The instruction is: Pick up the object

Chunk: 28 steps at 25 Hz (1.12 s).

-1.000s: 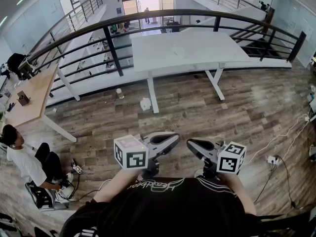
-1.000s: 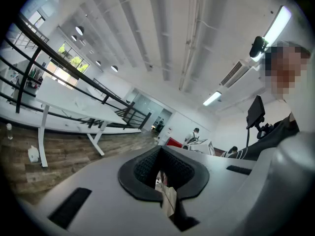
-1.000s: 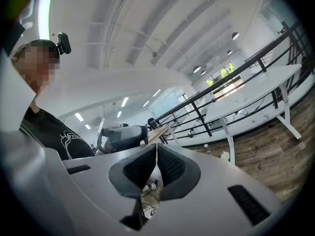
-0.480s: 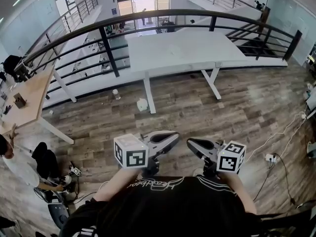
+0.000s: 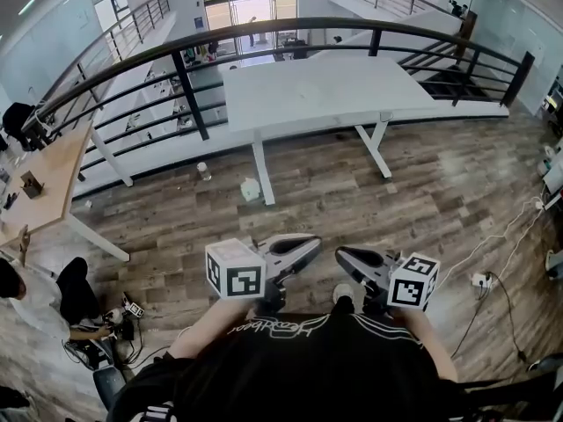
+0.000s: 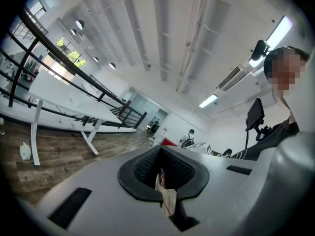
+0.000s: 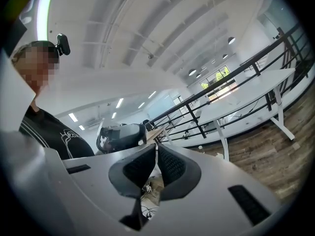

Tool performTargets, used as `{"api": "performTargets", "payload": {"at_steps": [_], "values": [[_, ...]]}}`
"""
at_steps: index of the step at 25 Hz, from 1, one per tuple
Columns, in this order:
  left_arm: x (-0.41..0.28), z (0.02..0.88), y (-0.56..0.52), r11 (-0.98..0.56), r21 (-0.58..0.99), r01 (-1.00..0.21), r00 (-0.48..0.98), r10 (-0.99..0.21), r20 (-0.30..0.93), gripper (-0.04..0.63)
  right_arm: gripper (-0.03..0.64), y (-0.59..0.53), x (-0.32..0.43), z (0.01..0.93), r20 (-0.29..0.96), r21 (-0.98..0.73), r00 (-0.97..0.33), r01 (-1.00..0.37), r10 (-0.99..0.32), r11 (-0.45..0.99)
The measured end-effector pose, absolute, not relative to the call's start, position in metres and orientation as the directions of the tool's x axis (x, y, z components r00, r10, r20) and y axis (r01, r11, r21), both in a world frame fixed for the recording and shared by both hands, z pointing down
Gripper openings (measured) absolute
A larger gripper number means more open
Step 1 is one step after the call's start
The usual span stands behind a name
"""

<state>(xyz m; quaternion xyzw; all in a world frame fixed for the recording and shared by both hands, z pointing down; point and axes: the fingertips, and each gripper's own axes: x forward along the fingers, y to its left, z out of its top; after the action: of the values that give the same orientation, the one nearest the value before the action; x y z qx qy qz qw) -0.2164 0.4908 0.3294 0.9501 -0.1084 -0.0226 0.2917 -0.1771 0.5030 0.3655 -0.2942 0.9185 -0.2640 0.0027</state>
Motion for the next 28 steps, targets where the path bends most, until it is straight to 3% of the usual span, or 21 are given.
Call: {"api": "performTargets", "payload": {"at_steps": [15, 28], "values": [[-0.163, 0.362, 0.362, -0.753, 0.584, -0.305, 0.948, -0.299, 0.109, 0.008, 0.021, 0.363, -0.122, 0.391, 0.097, -0.573, -0.871, -0.444, -0.482, 0.689], [-0.002, 0.378, 0.135, -0.676, 0.645, -0.356, 0.926, -0.347, 0.148, 0.008, 0.021, 0.144, 0.039, 0.398, 0.109, -0.629, -0.893, -0.403, -0.437, 0.665]]}}
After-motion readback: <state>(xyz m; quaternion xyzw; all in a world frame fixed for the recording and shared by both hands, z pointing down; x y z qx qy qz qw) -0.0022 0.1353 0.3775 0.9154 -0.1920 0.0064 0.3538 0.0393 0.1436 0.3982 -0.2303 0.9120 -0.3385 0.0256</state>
